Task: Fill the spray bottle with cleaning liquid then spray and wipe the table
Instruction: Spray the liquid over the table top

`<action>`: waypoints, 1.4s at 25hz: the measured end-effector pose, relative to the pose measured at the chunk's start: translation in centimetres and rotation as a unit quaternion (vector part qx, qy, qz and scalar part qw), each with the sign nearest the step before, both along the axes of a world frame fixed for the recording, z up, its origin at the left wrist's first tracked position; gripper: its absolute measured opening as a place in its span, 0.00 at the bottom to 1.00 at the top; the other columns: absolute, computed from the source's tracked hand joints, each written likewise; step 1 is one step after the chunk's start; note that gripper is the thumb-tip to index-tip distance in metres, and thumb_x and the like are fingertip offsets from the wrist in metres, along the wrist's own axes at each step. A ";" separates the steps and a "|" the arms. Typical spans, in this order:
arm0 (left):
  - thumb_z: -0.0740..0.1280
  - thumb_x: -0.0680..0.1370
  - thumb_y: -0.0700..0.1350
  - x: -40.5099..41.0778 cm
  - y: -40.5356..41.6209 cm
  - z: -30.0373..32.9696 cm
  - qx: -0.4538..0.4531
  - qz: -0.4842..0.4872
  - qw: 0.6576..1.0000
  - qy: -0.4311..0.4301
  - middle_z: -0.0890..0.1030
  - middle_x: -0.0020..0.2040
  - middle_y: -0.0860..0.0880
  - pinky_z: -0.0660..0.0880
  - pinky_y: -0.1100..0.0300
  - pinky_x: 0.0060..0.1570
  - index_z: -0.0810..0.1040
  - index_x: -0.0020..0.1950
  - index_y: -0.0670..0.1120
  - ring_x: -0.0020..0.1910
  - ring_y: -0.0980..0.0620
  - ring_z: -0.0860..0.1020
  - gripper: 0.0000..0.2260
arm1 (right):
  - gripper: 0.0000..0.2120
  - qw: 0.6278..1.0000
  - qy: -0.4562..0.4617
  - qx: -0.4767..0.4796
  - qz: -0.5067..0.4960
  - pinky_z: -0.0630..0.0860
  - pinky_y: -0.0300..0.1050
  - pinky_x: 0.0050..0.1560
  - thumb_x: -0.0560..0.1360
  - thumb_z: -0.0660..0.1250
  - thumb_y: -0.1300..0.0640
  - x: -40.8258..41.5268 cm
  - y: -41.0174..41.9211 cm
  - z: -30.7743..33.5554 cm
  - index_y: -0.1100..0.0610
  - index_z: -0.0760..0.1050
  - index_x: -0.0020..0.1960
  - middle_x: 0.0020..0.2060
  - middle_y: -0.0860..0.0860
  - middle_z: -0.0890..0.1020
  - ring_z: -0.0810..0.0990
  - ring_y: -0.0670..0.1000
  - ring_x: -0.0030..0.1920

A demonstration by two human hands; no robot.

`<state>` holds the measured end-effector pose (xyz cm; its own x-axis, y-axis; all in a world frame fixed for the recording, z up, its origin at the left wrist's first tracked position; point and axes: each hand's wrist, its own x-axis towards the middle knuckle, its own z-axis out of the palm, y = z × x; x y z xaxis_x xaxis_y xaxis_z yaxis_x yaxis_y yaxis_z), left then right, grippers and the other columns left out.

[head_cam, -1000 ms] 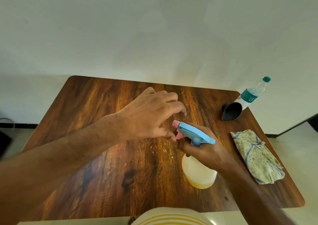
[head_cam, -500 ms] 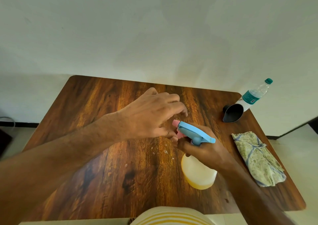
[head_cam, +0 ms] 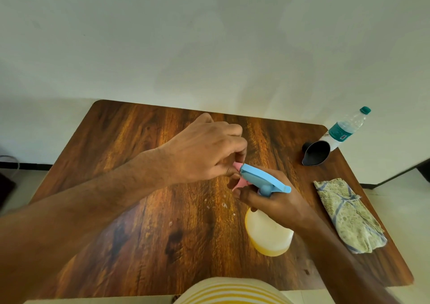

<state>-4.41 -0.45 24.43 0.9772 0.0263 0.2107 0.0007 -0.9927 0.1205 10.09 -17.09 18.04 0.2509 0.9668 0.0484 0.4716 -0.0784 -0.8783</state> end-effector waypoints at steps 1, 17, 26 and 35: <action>0.66 0.78 0.57 0.1 0.1 0.1 0.009 -0.003 1.000 0.002 0.71 0.47 0.59 0.58 0.60 0.48 0.78 0.57 0.55 0.45 0.60 0.68 0.11 | 0.15 1.000 0.000 -0.003 -0.001 0.79 0.60 0.36 0.71 0.72 0.45 0.1 0.0 0.0 0.52 0.81 0.53 0.39 0.53 0.83 0.81 0.55 0.36; 0.65 0.77 0.60 0.6 0.3 -0.1 -0.025 -0.018 0.997 0.064 0.70 0.49 0.60 0.64 0.58 0.54 0.74 0.65 0.55 0.45 0.61 0.70 0.18 | 0.09 1.000 -0.008 0.000 0.010 0.78 0.45 0.33 0.73 0.73 0.51 0.4 0.0 -0.3 0.53 0.79 0.50 0.35 0.47 0.82 0.80 0.47 0.32; 0.65 0.77 0.61 0.7 0.7 -0.3 -0.023 -0.024 0.998 0.058 0.70 0.49 0.59 0.65 0.57 0.52 0.75 0.63 0.54 0.44 0.60 0.69 0.18 | 0.06 1.000 -0.005 0.003 0.017 0.77 0.43 0.33 0.74 0.72 0.54 0.4 0.2 -0.3 0.52 0.79 0.50 0.36 0.46 0.83 0.80 0.45 0.32; 0.63 0.80 0.58 1.0 0.9 -0.5 -0.021 -0.026 0.997 0.066 0.71 0.46 0.59 0.62 0.58 0.50 0.76 0.62 0.54 0.41 0.60 0.70 0.14 | 0.05 1.000 0.005 0.002 0.020 0.77 0.39 0.34 0.75 0.73 0.56 0.8 0.3 -0.5 0.55 0.80 0.50 0.38 0.51 0.83 0.81 0.46 0.32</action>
